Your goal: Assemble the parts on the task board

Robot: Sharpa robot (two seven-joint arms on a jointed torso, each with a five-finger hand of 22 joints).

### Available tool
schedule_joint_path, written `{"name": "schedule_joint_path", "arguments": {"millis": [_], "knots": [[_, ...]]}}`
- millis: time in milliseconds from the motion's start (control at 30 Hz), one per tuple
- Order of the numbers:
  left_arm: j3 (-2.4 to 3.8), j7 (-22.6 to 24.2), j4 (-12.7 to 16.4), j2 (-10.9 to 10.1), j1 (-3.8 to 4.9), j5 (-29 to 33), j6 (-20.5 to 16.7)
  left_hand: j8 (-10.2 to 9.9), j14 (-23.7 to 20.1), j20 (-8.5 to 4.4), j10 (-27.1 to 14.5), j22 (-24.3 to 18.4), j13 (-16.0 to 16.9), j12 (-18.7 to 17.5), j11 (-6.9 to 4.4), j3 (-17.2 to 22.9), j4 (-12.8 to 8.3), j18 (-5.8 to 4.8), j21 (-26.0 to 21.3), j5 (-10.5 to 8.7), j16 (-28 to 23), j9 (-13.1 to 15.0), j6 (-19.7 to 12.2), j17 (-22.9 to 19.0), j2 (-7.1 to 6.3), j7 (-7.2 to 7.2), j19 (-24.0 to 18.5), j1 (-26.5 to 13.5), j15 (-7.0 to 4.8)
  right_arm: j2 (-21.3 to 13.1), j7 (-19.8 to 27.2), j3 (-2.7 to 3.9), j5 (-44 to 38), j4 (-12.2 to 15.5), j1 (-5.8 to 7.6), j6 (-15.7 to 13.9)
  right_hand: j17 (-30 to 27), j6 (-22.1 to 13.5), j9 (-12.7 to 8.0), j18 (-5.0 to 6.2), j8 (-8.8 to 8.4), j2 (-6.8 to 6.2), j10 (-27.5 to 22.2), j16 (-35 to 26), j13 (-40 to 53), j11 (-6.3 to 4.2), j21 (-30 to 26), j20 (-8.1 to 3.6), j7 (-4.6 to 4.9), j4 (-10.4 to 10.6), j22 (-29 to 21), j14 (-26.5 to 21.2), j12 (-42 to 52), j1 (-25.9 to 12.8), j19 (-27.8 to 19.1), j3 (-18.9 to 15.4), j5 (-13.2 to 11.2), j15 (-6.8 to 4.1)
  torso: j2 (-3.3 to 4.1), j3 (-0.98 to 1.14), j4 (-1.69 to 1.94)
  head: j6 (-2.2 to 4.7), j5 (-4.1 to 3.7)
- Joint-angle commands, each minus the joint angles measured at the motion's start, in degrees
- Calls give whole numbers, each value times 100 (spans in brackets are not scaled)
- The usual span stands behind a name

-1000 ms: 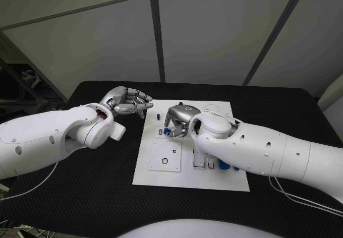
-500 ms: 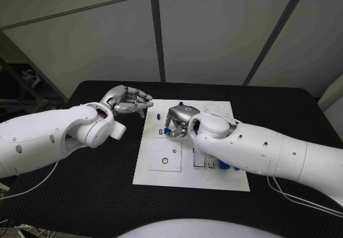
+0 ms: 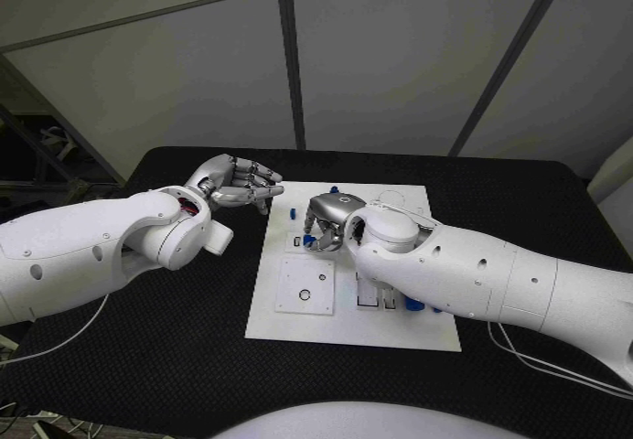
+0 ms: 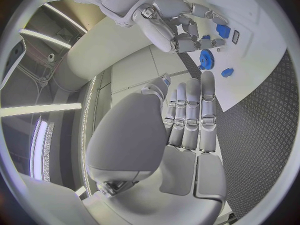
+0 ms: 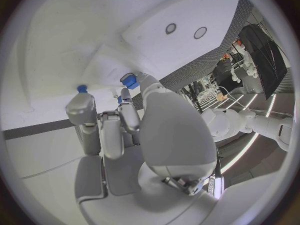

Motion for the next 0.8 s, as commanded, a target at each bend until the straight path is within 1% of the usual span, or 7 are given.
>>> {"name": "schedule_joint_path", "arguments": {"millis": [33, 233, 367, 467, 600, 767, 800], "knots": [[5, 32, -1, 8, 13, 21, 57, -32, -26, -2, -2, 9, -5, -24, 22, 36, 12, -106, 13, 2, 40, -5, 4, -9, -28, 35, -52, -39, 20, 18, -2, -1, -22, -23, 6, 109, 1039, 47, 17, -44, 18, 24, 4, 28, 15, 37, 36, -7, -33, 0, 18, 477, 38, -27, -31, -18, -45, 23, -4, -2, -2, -5, 5], [5, 22, -5, 14, 20, 22, 68, -32, -26, -2, -2, 9, -5, -24, 22, 36, 12, -106, 13, 2, 40, -5, 4, -9, -28, 35, -52, -39, 20, 35, 9, -8, -36, -43, 1, 198, 1055, 209, 64, -46, 107, 75, 10, 50, 52, 3, 65, -21, -72, -67, 56, 479, 54, 47, -31, 12, -79, -2, -2, 1, -8, -15, 14], [5, 17, -6, 18, 25, 22, 74, -32, -26, -2, -2, 9, -5, -24, 22, 36, 12, -106, 13, 2, 40, -5, 4, -9, -28, 35, -52, -39, 20, 30, 6, -68, -66, -22, 0, 223, 1082, 280, 89, -52, 148, 118, 33, 80, 97, -21, 99, -36, -98, -131, 104, 486, 82, 127, -14, 57, -89, -22, -3, -1, -7, -16, 13], [5, 9, -6, 20, 27, 22, 78, -32, -26, -2, -2, 9, -5, -24, 22, 36, 12, -106, 13, 2, 40, -5, 4, -9, -28, 35, -52, -39, 20, 18, -14, -98, -113, -10, -1, 219, 1092, 307, 102, -56, 164, 187, 34, 94, 109, -36, 122, -53, -110, -205, 135, 489, 79, 233, -6, 149, -172, -37, -4, 2, -2, -23, 15], [5, 0, -7, 18, 29, 22, 88, -35, -31, 2, -11, 11, -19, -19, 27, 62, 4, -106, 11, -3, 44, -19, -3, -20, -30, 40, -57, -48, 24, -4, -42, -115, -189, 1, -1, 201, 1110, 348, 119, -64, 185, 255, 36, 114, 124, -53, 155, -69, -126, -312, 182, 493, 74, 379, 11, 290, -208, -53, -7, -1, -6, -28, 16], [5, -5, -8, 20, 30, 22, 98, -35, -31, 2, -11, 11, -19, -19, 27, 62, 4, -106, 11, -3, 44, -19, -3, -20, -30, 40, -57, -48, 24, -17, -61, -122, -294, 19, -1, 181, 1139, 386, 133, -75, 203, 290, 48, 144, 146, -64, 198, -79, -136, -393, 241, 502, 78, 465, 38, 414, -203, -63, -5, -1, -15, -26, 23], [5, -6, -8, 22, 30, 22, 101, -35, -31, 2, -11, 11, -19, -19, 27, 62, 4, -106, 11, -3, 44, -19, -3, -20, -30, 40, -57, -48, 24, -19, -62, -123, -311, 25, -1, 178, 1148, 402, 137, -78, 211, 301, 57, 152, 156, -68, 211, -82, -141, -405, 259, 505, 84, 474, 48, 443, -199, -65, -4, -1, -11, -26, 22]]}}
